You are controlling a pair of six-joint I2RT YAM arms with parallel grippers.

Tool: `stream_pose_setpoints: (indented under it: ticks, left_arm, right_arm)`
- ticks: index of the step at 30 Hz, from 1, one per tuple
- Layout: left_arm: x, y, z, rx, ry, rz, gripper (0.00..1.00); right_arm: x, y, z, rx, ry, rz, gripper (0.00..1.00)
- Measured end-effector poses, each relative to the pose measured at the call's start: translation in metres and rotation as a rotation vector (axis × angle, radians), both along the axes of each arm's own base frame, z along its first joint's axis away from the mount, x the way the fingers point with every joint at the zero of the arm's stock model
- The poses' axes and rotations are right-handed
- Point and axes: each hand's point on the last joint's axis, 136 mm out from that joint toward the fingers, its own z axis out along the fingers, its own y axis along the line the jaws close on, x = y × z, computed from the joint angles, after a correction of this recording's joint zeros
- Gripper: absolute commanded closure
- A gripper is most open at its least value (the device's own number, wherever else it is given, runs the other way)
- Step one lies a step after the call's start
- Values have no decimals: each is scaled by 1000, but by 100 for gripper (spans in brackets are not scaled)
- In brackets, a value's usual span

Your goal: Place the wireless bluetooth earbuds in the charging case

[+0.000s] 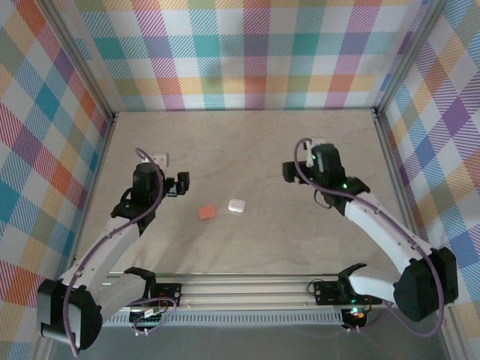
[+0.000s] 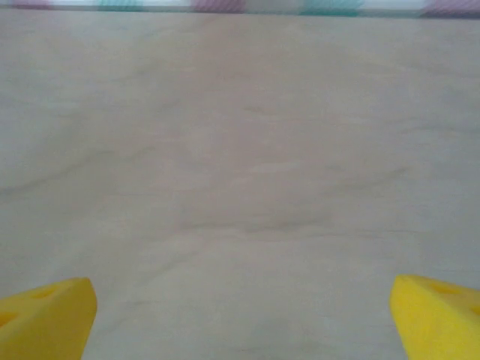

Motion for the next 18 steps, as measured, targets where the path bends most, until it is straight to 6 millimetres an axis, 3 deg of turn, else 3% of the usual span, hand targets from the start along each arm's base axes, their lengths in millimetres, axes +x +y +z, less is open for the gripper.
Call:
stream_pose_setpoints:
  ticks: [4,7,11,18]
  left_arm:
    - [-4,25,-55,2,53,80,0]
    - [-8,33,-85,2,83,102,0]
    - [2,33,-97,-6,49,96,0]
    - [30,27,-86,-16,-84,66,0]
  right_arm:
    - [0,-69,-59,-81,25,-137,0]
    - [0,-107,-85,-84,25,-230,0]
    - [5,-118,-102,-59,-35,-244,0]
    - [27,-104,-112,8,-138,-169,0]
